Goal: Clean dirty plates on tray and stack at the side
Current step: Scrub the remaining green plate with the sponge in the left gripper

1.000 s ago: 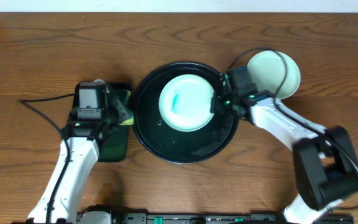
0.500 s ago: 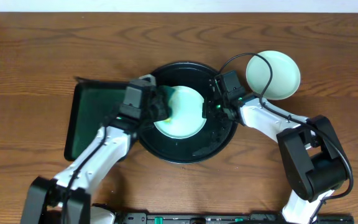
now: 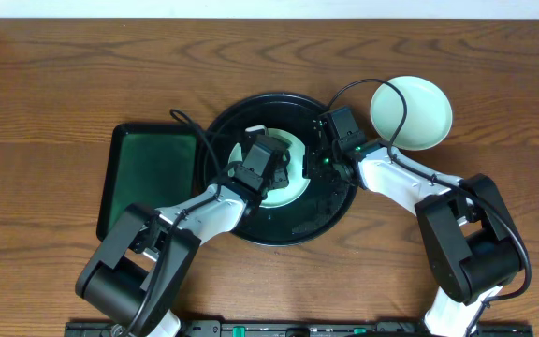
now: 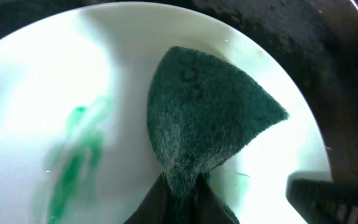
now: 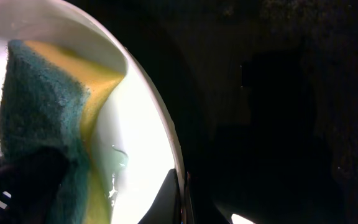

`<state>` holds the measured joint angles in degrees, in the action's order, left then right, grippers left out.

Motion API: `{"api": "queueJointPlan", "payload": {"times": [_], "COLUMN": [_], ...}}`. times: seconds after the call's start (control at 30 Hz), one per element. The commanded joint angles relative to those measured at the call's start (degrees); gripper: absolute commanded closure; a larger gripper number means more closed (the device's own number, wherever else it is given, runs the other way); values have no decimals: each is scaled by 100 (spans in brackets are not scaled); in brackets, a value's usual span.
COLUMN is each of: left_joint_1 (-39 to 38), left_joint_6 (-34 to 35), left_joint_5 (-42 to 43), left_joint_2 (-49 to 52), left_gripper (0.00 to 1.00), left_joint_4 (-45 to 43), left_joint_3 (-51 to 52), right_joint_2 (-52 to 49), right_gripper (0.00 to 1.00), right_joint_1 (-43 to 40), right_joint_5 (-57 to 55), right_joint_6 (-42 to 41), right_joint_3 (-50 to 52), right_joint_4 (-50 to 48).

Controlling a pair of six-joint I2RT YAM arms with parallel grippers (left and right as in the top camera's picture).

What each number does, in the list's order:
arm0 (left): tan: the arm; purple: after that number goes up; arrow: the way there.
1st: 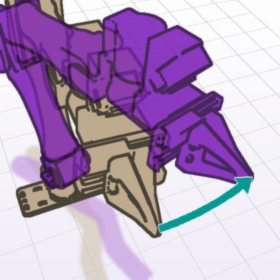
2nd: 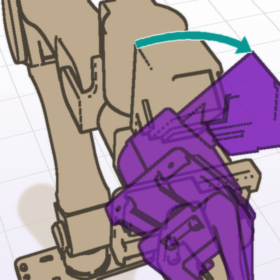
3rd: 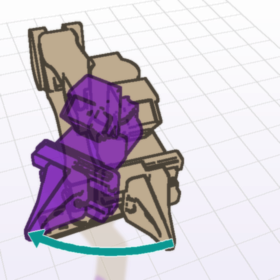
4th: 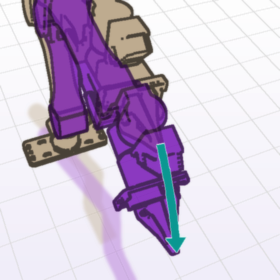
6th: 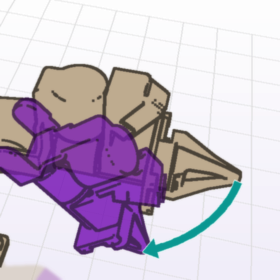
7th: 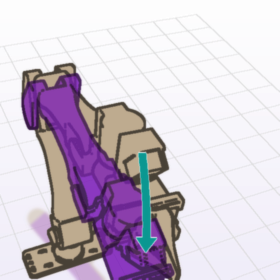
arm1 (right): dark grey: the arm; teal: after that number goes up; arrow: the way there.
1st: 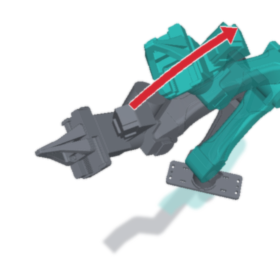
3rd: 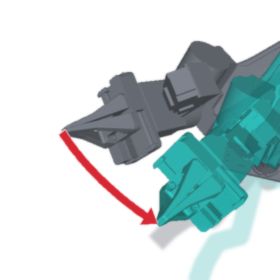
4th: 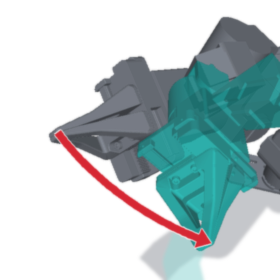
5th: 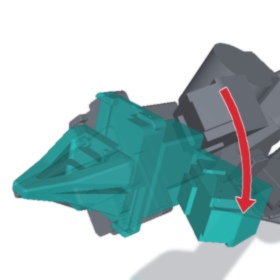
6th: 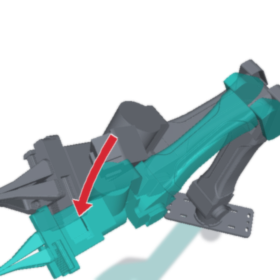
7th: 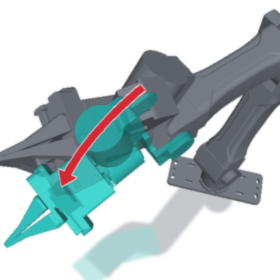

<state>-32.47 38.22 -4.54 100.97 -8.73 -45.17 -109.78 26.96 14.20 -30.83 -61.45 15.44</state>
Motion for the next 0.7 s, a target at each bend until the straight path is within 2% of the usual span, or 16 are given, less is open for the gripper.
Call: {"api": "queueJointPlan", "payload": {"times": [0.0,0.27,0.4,0.47,0.53,0.6,0.67], "left_joint_1": [105,122,122,120,120,122,122], "left_joint_6": [81,-345,-671,-669,-669,-669,-667], "left_joint_5": [-1451,-4227,-4776,-4579,-3974,-2922,-1353], "left_joint_2": [315,313,299,267,181,42,-68], "left_gripper": [92,92,92,92,92,93,92], "left_joint_4": [472,1298,1276,1211,1163,1010,671], "left_joint_3": [48,48,13,-17,-50,-55,-55], "right_joint_2": [-129,-129,-129,-129,-129,-129,-129], "right_gripper": [99,99,99,99,99,99,99], "right_joint_1": [120,120,122,122,122,122,122], "right_joint_5": [-72,-87,-87,-87,-87,-87,-90], "right_joint_6": [24,24,24,26,24,24,26], "right_joint_3": [61,61,61,61,61,61,61], "right_joint_4": [170,177,190,199,199,197,197]}}
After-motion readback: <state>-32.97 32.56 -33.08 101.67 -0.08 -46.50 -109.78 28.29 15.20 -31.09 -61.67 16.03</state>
